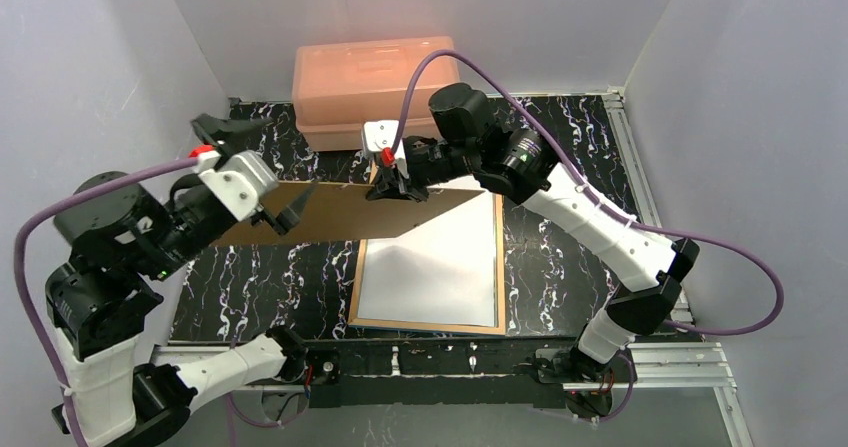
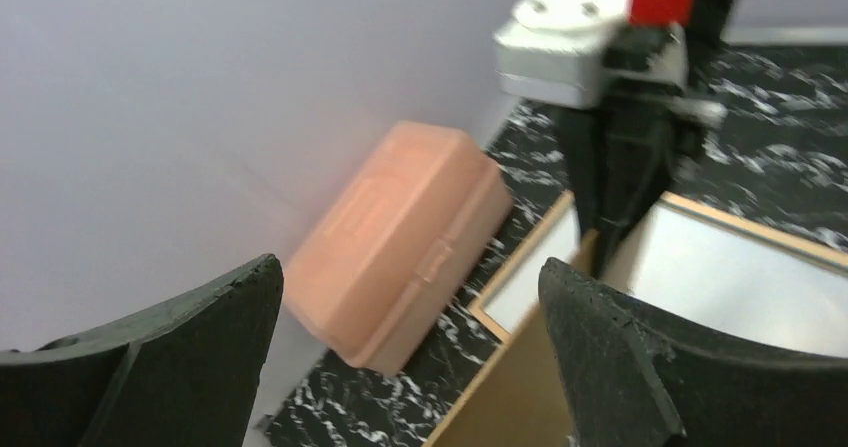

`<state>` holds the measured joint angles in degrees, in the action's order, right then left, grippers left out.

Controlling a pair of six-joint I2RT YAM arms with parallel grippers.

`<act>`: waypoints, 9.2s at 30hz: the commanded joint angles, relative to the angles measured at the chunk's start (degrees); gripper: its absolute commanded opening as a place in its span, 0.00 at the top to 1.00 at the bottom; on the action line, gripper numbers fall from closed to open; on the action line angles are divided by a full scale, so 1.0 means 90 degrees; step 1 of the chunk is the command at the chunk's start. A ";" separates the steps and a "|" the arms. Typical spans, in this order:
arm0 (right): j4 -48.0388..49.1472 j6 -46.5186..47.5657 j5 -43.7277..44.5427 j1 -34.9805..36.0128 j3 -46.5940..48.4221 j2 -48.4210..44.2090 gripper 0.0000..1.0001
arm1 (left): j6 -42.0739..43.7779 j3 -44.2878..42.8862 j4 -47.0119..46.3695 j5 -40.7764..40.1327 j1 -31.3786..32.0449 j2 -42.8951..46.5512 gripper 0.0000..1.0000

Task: Put the photo into the frame

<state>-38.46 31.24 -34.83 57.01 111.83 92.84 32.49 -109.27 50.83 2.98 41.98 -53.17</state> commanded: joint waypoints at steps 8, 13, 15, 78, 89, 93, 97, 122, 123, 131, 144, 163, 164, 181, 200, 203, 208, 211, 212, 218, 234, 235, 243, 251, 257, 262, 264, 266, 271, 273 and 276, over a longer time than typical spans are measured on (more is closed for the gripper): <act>0.1891 -0.2074 0.1390 -0.0027 -0.0001 -0.0606 0.99 | 0.0552 0.0487 -0.3072 -0.2550 -0.0006 0.0628 0.01; 0.2272 -0.3613 0.2311 -0.0167 -0.0061 -0.0580 0.99 | 0.0219 0.0794 -0.2339 -0.3177 -0.0008 0.0764 0.01; 0.2133 -0.4326 0.2557 -0.0343 -0.0038 -0.0476 0.99 | 0.0039 0.0878 -0.2062 -0.3252 -0.0006 0.0794 0.01; 0.7356 -1.0983 0.0218 -0.4399 -0.8882 -0.3261 0.99 | -0.1126 0.5004 -0.1097 0.2041 -0.3985 -0.2925 0.24; 0.7722 -1.0933 0.0344 -0.4459 -0.9431 -0.3134 0.99 | -0.1103 0.5166 -0.1254 0.2182 -0.3989 -0.3121 0.33; 0.7946 -1.0932 0.0389 -0.4506 -0.9567 -0.3079 0.99 | -0.1074 0.5201 -0.1252 0.2282 -0.3990 -0.3258 0.37; 0.8134 -1.0932 0.0399 -0.4534 -0.9654 -0.2941 0.99 | -0.1024 0.5261 -0.1302 0.2340 -0.3985 -0.3343 0.38; 0.9435 -1.1196 0.0186 -0.4567 -0.9907 -0.1973 0.99 | -0.1308 0.5491 -0.2111 0.2634 -0.3943 -0.4349 0.67; 0.9486 -1.1196 0.0172 -0.4565 -0.9901 -0.1951 0.99 | -0.1307 0.5500 -0.2133 0.2616 -0.3928 -0.4367 0.68; 0.9722 -1.1155 0.0117 -0.4575 -0.9809 -0.1741 0.99 | -0.1293 0.5583 -0.2319 0.2488 -0.3809 -0.4529 0.74; 1.0262 -1.1193 0.0048 -0.4571 -0.9873 -0.1159 0.99 | -0.1316 0.5723 -0.2611 0.2489 -0.3707 -0.4821 0.77; 1.1488 -1.0814 -0.0114 -0.4571 -0.9829 -0.0465 0.99 | -0.1329 0.5756 -0.2788 0.2559 -0.3619 -0.5098 0.87; 1.1496 -1.0786 -0.0144 -0.4570 -0.9828 -0.0421 0.99 | -0.1334 0.5750 -0.2789 0.2568 -0.3619 -0.5098 0.87; 0.9236 -0.9296 -0.0090 -0.4553 -0.9371 -0.0251 0.69 | -0.1225 0.5717 -0.2666 0.2546 -0.3609 -0.4875 0.91; 0.7044 -0.8622 0.0367 -0.4334 -0.8873 -0.0428 0.54 | -0.1252 0.5737 -0.2595 0.2631 -0.3609 -0.4719 0.93; 0.7213 -0.8899 0.0439 -0.4303 -0.8963 -0.0421 0.53 | -0.1229 0.5827 -0.2656 0.2679 -0.3609 -0.4753 0.94; 0.6681 -0.8523 0.0990 -0.4169 -0.8851 -0.0763 0.51 | -0.1179 0.5900 -0.2701 0.2730 -0.3609 -0.4851 0.95; 0.6363 -0.8296 0.1136 -0.4082 -0.8655 -0.0735 0.47 | -0.1179 0.5905 -0.2721 0.2800 -0.3609 -0.4902 0.96; 0.6325 -0.8232 0.1128 -0.4057 -0.8583 -0.0695 0.46 | -0.1176 0.5902 -0.2734 0.2811 -0.3609 -0.4916 0.96; 0.5262 -0.7396 0.1181 -0.3867 -0.7906 -0.0422 0.33 | -0.1158 0.5823 -0.2655 0.2809 -0.3600 -0.4888 0.97; 0.2019 -0.5928 0.2883 -0.3526 -0.6785 -0.0825 0.01 | -0.1247 0.5523 -0.2152 0.2978 -0.3665 -0.4417 1.00; 0.2006 -0.5927 0.3006 -0.3492 -0.6786 -0.0910 0.01 | -0.1247 0.5521 -0.2148 0.2979 -0.3664 -0.4406 1.00; 0.1414 -0.5697 0.3836 -0.2810 -0.6066 -0.0555 0.01 | -0.1321 0.5635 -0.2205 0.3018 -0.3668 -0.4428 1.00; 0.1047 -0.5648 0.4105 -0.2763 -0.5758 -0.0569 0.01 | -0.1334 0.5669 -0.2244 0.3037 -0.3668 -0.4435 1.00; 0.0822 -0.5480 0.3979 -0.2756 -0.5381 -0.0506 0.01 | -0.1321 0.5758 -0.2245 0.3047 -0.3668 -0.4380 1.00; 0.0856 -0.5445 0.4233 -0.2760 -0.5292 -0.0592 0.01 | -0.1346 0.5760 -0.2247 0.3062 -0.3697 -0.4356 1.00; 0.0959 -0.5388 0.4450 -0.2802 -0.5202 -0.0615 0.01 | -0.1414 0.5723 -0.2233 0.3097 -0.3711 -0.4374 1.00; 0.1178 -0.5288 0.4606 -0.2817 -0.5109 -0.0592 0.01 | -0.1443 0.5698 -0.2205 0.3142 -0.3727 -0.4390 1.00; 0.1711 -0.4994 0.4766 -0.2870 -0.5016 -0.0339 0.03 | -0.1442 0.5705 -0.2200 0.3138 -0.3745 -0.4390 1.00; 0.1988 -0.4891 0.4727 -0.2930 -0.5068 -0.0242 0.04 | -0.1440 0.5730 -0.2215 0.3123 -0.3763 -0.4418 1.00; 0.2232 -0.4831 0.4636 -0.3065 -0.5101 -0.0053 0.07 | -0.1433 0.5745 -0.2226 0.3116 -0.3808 -0.4462 1.00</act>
<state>-23.75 -14.37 6.26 30.98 64.51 90.08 19.68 -57.74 29.43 29.45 8.47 -95.13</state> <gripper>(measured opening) 0.943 0.008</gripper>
